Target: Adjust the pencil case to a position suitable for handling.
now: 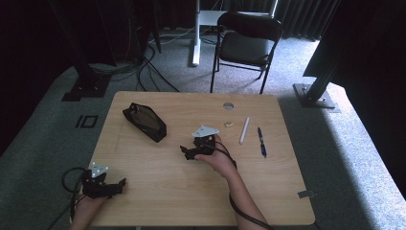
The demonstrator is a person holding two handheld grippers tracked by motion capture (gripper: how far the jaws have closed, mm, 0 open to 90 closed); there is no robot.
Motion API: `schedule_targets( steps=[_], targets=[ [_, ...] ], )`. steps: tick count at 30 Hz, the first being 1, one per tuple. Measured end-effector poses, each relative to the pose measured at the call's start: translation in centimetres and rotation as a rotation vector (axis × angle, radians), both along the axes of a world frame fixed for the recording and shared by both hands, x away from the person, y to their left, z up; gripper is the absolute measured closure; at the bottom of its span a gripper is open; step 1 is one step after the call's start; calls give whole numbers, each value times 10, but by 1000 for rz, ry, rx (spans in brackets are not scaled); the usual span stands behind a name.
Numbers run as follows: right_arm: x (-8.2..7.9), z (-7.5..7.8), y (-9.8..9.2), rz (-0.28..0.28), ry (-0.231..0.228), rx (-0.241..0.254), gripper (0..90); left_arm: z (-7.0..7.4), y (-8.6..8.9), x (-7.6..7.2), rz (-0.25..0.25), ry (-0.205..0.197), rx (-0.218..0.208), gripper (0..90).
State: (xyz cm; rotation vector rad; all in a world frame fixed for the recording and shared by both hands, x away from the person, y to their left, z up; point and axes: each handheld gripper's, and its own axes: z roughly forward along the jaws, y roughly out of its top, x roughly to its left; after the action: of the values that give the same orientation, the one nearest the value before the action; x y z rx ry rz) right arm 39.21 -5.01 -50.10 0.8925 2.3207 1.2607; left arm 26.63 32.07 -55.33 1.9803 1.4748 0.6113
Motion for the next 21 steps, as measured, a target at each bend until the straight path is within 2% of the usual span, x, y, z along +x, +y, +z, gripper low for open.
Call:
schedule_targets(
  steps=[12,21],
  targets=[
    [9,-3,22,39,14,-3,136,0,0,0,0,0,0,6],
    [16,-7,34,41,29,6,136,0,0,0,0,0,0,6]
  ],
)
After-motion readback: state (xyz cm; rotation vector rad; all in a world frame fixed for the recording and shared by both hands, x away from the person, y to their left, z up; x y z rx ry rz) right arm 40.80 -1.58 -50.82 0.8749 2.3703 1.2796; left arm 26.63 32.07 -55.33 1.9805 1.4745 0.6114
